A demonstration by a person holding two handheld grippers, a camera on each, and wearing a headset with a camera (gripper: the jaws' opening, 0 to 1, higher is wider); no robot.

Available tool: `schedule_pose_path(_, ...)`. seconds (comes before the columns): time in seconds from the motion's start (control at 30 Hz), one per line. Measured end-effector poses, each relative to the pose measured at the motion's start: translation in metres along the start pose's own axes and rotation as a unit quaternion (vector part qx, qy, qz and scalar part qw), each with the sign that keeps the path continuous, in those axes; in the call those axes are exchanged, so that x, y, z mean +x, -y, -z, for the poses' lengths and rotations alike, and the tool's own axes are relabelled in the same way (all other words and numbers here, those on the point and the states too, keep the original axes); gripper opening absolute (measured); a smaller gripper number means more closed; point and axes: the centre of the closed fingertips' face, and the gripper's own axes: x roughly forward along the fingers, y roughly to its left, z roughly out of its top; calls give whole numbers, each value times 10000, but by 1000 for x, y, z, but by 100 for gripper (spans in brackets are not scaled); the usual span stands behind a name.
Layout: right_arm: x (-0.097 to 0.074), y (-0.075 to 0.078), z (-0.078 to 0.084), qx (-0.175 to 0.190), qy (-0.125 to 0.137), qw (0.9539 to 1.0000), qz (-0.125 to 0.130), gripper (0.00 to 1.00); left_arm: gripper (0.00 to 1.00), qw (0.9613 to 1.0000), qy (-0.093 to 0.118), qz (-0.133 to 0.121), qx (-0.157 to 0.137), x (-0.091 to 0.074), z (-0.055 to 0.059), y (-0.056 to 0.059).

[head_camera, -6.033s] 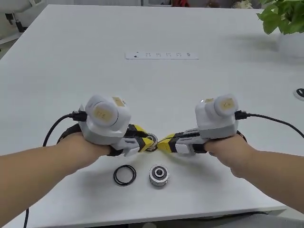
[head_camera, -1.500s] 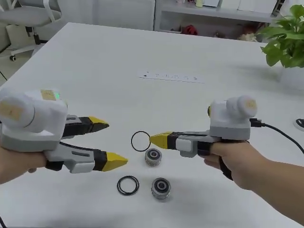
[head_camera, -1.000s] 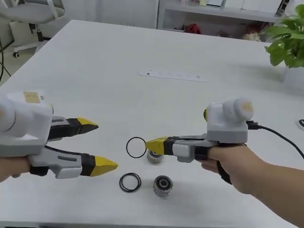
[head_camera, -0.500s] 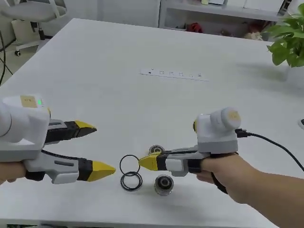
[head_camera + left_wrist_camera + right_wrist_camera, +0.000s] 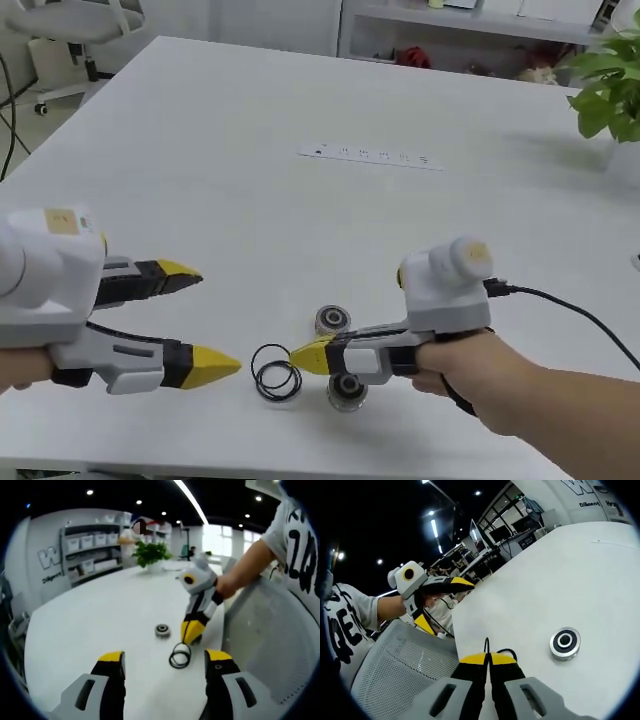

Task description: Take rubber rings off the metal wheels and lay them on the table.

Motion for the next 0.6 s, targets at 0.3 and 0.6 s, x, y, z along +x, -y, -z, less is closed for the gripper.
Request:
schedule_pose_path(0.3, 3, 6, 6, 76, -124, 9999, 60, 0, 65, 10000, -70, 28, 30, 1, 4, 2)
schedule_pose_path(0.6, 5, 9, 11, 136, -230, 9996, 74, 0, 65, 9999, -90, 55, 22, 3, 5, 2)
